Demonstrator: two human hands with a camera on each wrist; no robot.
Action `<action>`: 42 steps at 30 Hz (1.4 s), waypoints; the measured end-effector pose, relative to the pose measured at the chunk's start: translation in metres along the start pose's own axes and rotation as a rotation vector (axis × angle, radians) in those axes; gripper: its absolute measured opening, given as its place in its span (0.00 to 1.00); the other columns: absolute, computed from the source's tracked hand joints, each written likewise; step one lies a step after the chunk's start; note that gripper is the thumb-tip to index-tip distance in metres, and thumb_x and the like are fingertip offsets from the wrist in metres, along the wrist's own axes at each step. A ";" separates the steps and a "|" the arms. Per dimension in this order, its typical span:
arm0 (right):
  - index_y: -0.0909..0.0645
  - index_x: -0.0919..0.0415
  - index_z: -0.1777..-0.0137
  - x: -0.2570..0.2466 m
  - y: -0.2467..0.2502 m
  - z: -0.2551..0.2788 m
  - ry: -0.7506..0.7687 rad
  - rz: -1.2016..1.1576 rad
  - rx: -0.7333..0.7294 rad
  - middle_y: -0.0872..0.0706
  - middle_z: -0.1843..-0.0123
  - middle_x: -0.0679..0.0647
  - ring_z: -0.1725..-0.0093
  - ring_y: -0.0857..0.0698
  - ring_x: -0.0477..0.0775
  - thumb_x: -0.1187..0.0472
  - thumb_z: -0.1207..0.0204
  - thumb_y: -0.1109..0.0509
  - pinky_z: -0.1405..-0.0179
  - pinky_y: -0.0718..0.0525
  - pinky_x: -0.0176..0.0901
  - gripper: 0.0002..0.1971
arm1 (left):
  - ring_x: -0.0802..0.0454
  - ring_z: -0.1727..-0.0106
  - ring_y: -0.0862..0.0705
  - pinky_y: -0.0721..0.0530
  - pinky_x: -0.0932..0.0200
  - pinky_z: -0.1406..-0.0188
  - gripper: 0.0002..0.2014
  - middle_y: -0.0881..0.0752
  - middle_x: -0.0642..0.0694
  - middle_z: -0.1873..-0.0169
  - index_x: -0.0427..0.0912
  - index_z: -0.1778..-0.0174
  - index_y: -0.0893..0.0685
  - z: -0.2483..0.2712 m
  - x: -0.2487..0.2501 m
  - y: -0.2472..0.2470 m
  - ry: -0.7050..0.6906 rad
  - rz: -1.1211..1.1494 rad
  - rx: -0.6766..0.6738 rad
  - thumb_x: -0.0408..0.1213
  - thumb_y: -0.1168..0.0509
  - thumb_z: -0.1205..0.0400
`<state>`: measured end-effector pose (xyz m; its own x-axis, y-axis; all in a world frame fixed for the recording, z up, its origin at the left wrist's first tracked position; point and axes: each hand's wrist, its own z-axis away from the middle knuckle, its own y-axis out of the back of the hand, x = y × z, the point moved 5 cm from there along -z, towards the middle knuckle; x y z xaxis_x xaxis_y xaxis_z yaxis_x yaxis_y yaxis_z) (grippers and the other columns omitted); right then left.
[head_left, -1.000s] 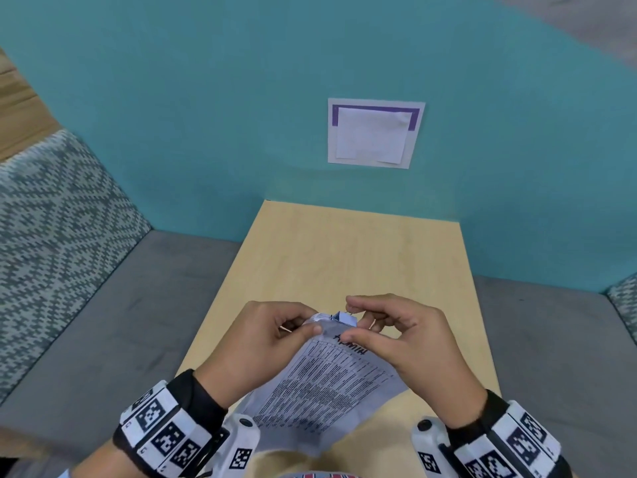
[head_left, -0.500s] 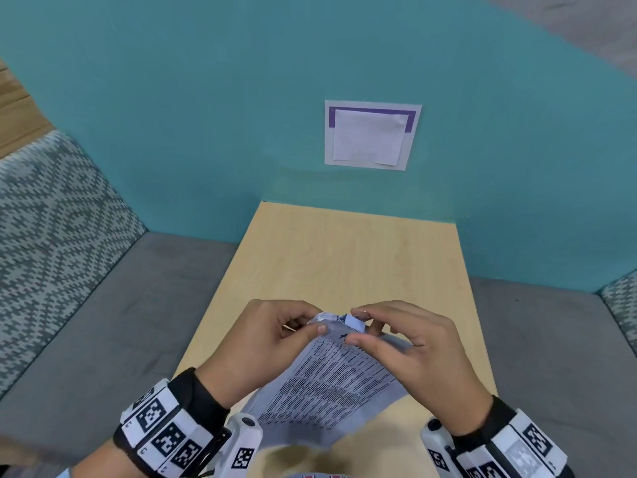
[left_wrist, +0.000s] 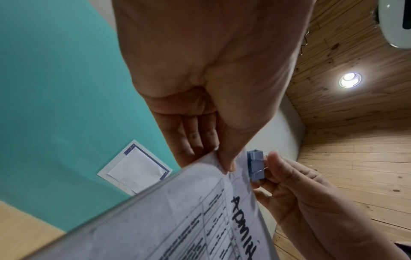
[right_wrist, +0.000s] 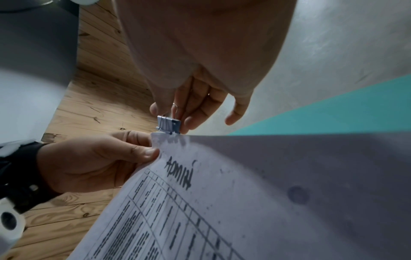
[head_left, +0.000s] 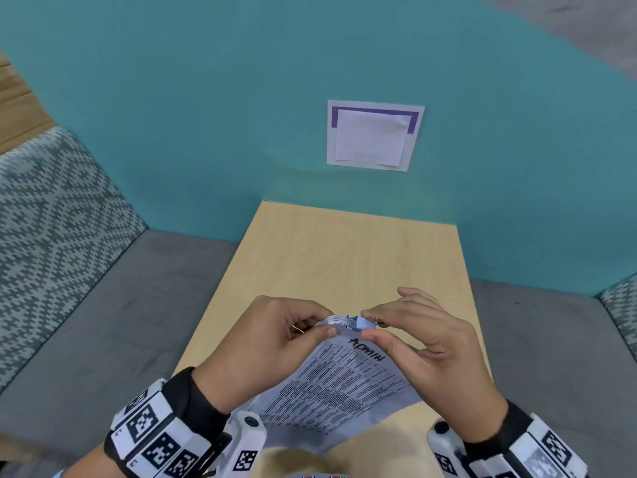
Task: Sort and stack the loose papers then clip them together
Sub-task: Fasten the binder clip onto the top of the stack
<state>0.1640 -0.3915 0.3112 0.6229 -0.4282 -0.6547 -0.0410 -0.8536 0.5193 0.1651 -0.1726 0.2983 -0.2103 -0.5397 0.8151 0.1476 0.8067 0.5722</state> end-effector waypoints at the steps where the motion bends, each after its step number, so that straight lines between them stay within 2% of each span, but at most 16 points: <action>1: 0.04 0.56 0.52 0.001 0.000 0.000 -0.003 -0.006 0.003 0.04 0.51 0.41 0.52 0.07 0.45 0.53 0.23 0.18 0.28 0.18 0.61 0.07 | 0.54 0.60 0.07 0.10 0.53 0.58 0.05 0.04 0.55 0.62 0.52 0.49 0.03 0.000 0.001 0.000 0.001 -0.001 -0.001 0.39 0.24 0.15; 5: 0.04 0.56 0.50 0.000 -0.001 0.000 -0.003 -0.018 -0.014 0.04 0.51 0.40 0.52 0.06 0.41 0.53 0.23 0.18 0.25 0.18 0.60 0.08 | 0.54 0.59 0.06 0.10 0.49 0.56 0.05 0.03 0.56 0.61 0.54 0.48 0.03 0.002 0.004 0.001 -0.018 -0.011 -0.015 0.40 0.24 0.15; 12: 0.03 0.57 0.51 -0.002 -0.001 -0.003 0.002 -0.018 -0.056 0.04 0.52 0.40 0.52 0.06 0.42 0.52 0.23 0.19 0.24 0.18 0.62 0.09 | 0.53 0.60 0.07 0.11 0.47 0.57 0.05 0.04 0.56 0.61 0.55 0.46 0.04 0.001 0.011 0.002 -0.091 -0.036 -0.010 0.42 0.25 0.14; 16: 0.04 0.54 0.51 -0.003 -0.001 -0.006 -0.050 -0.015 -0.087 0.04 0.52 0.38 0.52 0.07 0.41 0.49 0.22 0.20 0.22 0.20 0.55 0.09 | 0.53 0.62 0.10 0.14 0.52 0.59 0.06 0.05 0.53 0.63 0.54 0.46 0.04 0.004 0.016 0.004 -0.156 -0.089 0.019 0.40 0.26 0.14; 20: 0.08 0.49 0.51 -0.005 -0.005 -0.010 -0.120 -0.009 -0.137 0.06 0.53 0.39 0.53 0.09 0.43 0.43 0.22 0.23 0.19 0.24 0.48 0.12 | 0.50 0.63 0.09 0.14 0.49 0.60 0.06 0.05 0.52 0.63 0.54 0.47 0.04 0.003 0.013 0.005 -0.138 -0.065 0.045 0.38 0.25 0.14; 23: 0.09 0.49 0.45 -0.013 -0.004 -0.012 -0.098 0.019 -0.129 0.07 0.51 0.38 0.51 0.10 0.42 0.40 0.24 0.21 0.25 0.21 0.45 0.16 | 0.49 0.60 0.06 0.12 0.47 0.58 0.06 0.03 0.55 0.61 0.54 0.48 0.03 0.004 0.009 0.007 -0.088 0.009 0.056 0.39 0.25 0.14; 25: 0.14 0.44 0.34 -0.018 -0.003 -0.011 -0.120 -0.010 -0.129 0.08 0.46 0.38 0.44 0.09 0.43 0.41 0.29 0.16 0.32 0.18 0.36 0.24 | 0.47 0.58 0.05 0.10 0.45 0.57 0.04 0.03 0.55 0.59 0.52 0.50 0.03 0.004 0.006 0.009 -0.059 0.071 0.069 0.41 0.24 0.15; 26: 0.17 0.42 0.33 -0.020 -0.003 -0.011 -0.125 -0.019 -0.125 0.08 0.44 0.37 0.42 0.10 0.44 0.43 0.30 0.14 0.35 0.17 0.34 0.27 | 0.47 0.57 0.05 0.09 0.44 0.56 0.04 0.02 0.55 0.59 0.52 0.50 0.03 0.004 0.004 0.009 -0.047 0.103 0.079 0.43 0.24 0.16; 27: 0.19 0.41 0.34 -0.022 -0.004 -0.010 -0.114 -0.005 -0.109 0.09 0.43 0.37 0.42 0.10 0.44 0.46 0.30 0.13 0.37 0.16 0.35 0.27 | 0.46 0.56 0.04 0.08 0.42 0.54 0.05 0.02 0.54 0.58 0.51 0.50 0.03 0.004 0.003 0.010 -0.037 0.131 0.089 0.44 0.24 0.17; 29: 0.16 0.45 0.37 -0.025 -0.004 -0.011 -0.061 0.058 -0.049 0.09 0.45 0.37 0.45 0.10 0.43 0.53 0.27 0.13 0.42 0.14 0.42 0.21 | 0.45 0.55 0.04 0.08 0.42 0.53 0.06 0.02 0.54 0.57 0.51 0.50 0.02 0.003 0.003 0.009 -0.022 0.173 0.097 0.44 0.23 0.18; 32: 0.12 0.52 0.33 -0.022 -0.004 -0.015 -0.023 0.131 -0.023 0.07 0.47 0.42 0.49 0.11 0.43 0.56 0.23 0.17 0.45 0.12 0.46 0.19 | 0.48 0.56 0.05 0.08 0.48 0.54 0.04 0.02 0.54 0.58 0.50 0.49 0.02 0.004 0.002 0.007 -0.017 0.192 0.104 0.38 0.22 0.17; 35: 0.11 0.53 0.30 -0.018 -0.008 -0.021 -0.054 0.148 -0.094 0.09 0.48 0.43 0.49 0.13 0.44 0.53 0.22 0.21 0.43 0.13 0.48 0.20 | 0.59 0.59 0.06 0.10 0.60 0.57 0.05 0.02 0.57 0.58 0.49 0.48 0.02 0.004 0.001 0.006 -0.031 0.178 0.120 0.36 0.22 0.17; 37: 0.11 0.51 0.29 -0.017 -0.012 -0.023 -0.084 0.144 -0.162 0.10 0.46 0.43 0.44 0.13 0.45 0.50 0.20 0.24 0.40 0.14 0.49 0.20 | 0.63 0.60 0.08 0.12 0.65 0.59 0.05 0.02 0.56 0.59 0.47 0.49 0.02 0.004 0.003 0.006 -0.040 0.183 0.132 0.35 0.22 0.17; 40: 0.11 0.44 0.30 -0.015 -0.018 -0.025 -0.133 0.151 -0.257 0.12 0.44 0.39 0.41 0.14 0.43 0.43 0.19 0.29 0.37 0.16 0.47 0.20 | 0.59 0.60 0.06 0.11 0.63 0.60 0.04 0.02 0.56 0.59 0.47 0.49 0.02 0.003 0.006 0.006 -0.066 0.159 0.151 0.36 0.22 0.17; 42: 0.09 0.42 0.35 -0.010 -0.019 -0.026 -0.185 0.118 -0.290 0.13 0.42 0.38 0.39 0.15 0.41 0.41 0.19 0.30 0.36 0.17 0.43 0.17 | 0.64 0.60 0.07 0.13 0.70 0.59 0.05 0.02 0.59 0.58 0.48 0.50 0.01 0.003 0.007 0.007 -0.067 0.155 0.158 0.36 0.21 0.17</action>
<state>0.1786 -0.3629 0.3224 0.4739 -0.5880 -0.6555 0.1356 -0.6868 0.7141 0.1621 -0.1702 0.3073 -0.2614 -0.3939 0.8812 0.0306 0.9091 0.4155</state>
